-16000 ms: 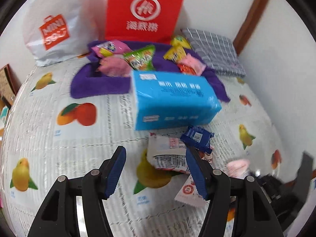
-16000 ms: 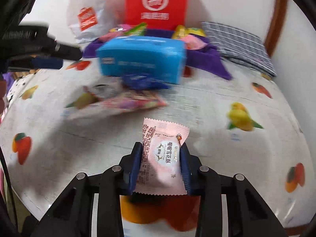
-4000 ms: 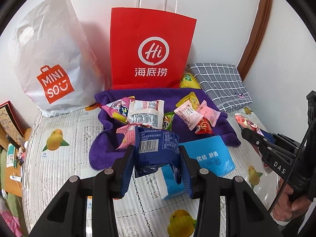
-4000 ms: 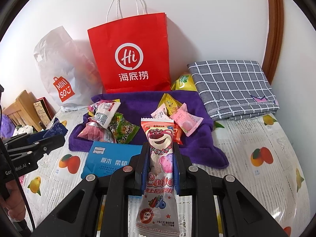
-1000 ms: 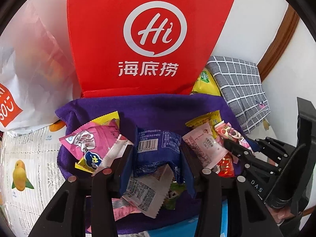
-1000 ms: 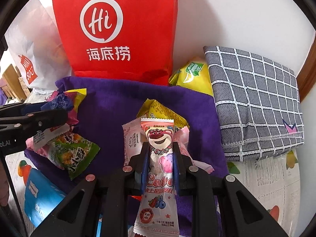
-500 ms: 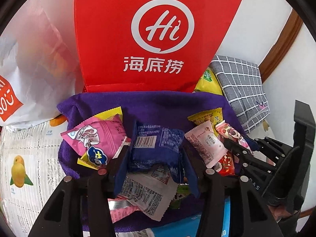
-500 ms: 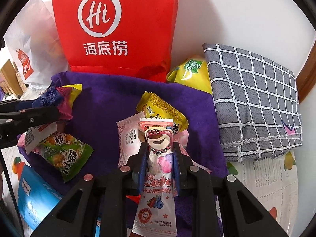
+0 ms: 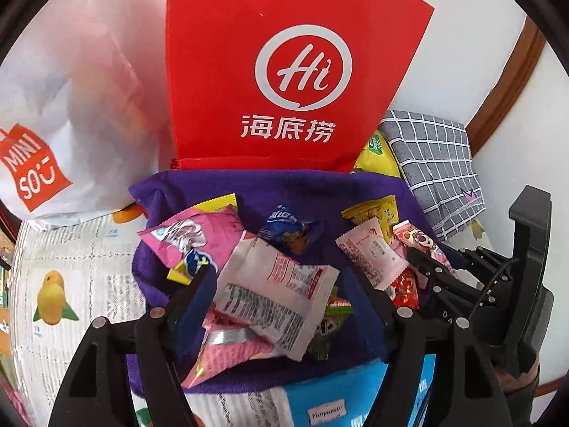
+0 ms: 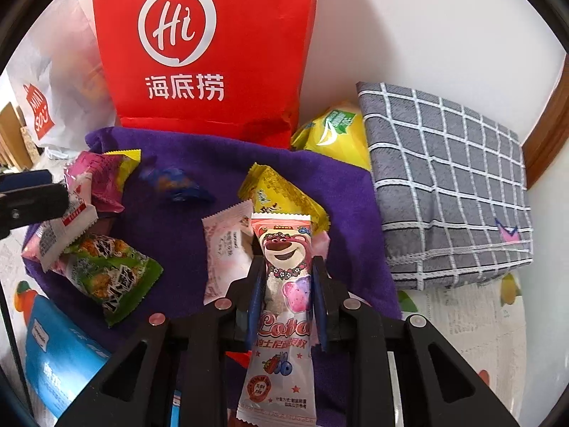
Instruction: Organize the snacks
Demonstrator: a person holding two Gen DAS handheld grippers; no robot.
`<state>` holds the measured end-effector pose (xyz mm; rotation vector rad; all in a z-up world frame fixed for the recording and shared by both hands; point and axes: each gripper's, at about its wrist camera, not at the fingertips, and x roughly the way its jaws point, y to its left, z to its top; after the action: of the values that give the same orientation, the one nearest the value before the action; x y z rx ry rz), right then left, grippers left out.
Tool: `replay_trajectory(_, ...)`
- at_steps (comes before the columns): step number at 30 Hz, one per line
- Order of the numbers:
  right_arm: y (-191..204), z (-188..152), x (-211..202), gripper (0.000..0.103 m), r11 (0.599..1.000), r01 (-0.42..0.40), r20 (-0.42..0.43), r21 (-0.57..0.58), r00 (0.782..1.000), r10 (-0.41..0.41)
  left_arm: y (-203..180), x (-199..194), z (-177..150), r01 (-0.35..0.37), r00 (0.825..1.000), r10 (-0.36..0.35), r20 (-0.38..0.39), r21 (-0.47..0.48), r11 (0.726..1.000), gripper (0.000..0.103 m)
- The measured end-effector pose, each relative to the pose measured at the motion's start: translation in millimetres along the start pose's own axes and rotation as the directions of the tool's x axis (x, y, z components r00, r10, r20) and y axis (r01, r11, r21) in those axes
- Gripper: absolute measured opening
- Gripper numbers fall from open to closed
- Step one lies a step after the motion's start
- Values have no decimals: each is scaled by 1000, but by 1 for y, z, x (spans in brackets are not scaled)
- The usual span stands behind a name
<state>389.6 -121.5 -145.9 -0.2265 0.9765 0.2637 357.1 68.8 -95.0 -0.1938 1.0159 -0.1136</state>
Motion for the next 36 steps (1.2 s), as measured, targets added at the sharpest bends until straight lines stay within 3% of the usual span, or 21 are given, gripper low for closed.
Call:
replay_trajectory(4, -3, -3, -9, 30, 999, -11, 10, 33, 1000, 10, 2, -11, -8, 13, 1000, -13, -7, 3, 1000, 73)
replay_trajectory(9, -2, -2, -23, 53, 998, -18, 20, 59, 1000, 17, 1, -31, -18, -2, 1000, 2, 19, 3, 1000, 75)
replay_trajectory(13, 6, -3, -42, 54, 999, -12, 35, 52, 999, 10, 1, -50, -27, -4, 999, 4, 35, 1, 1000, 76)
replay_trajectory(15, 9, -5, -55, 61, 998, -20, 56, 59, 998, 17, 0, -59, -32, -10, 999, 10, 45, 0, 1000, 76)
replay_trajectory(36, 23, -66, -179, 62, 986, -35, 97, 166, 995, 19, -28, -143, -97, -59, 989, 57, 133, 10, 998, 82)
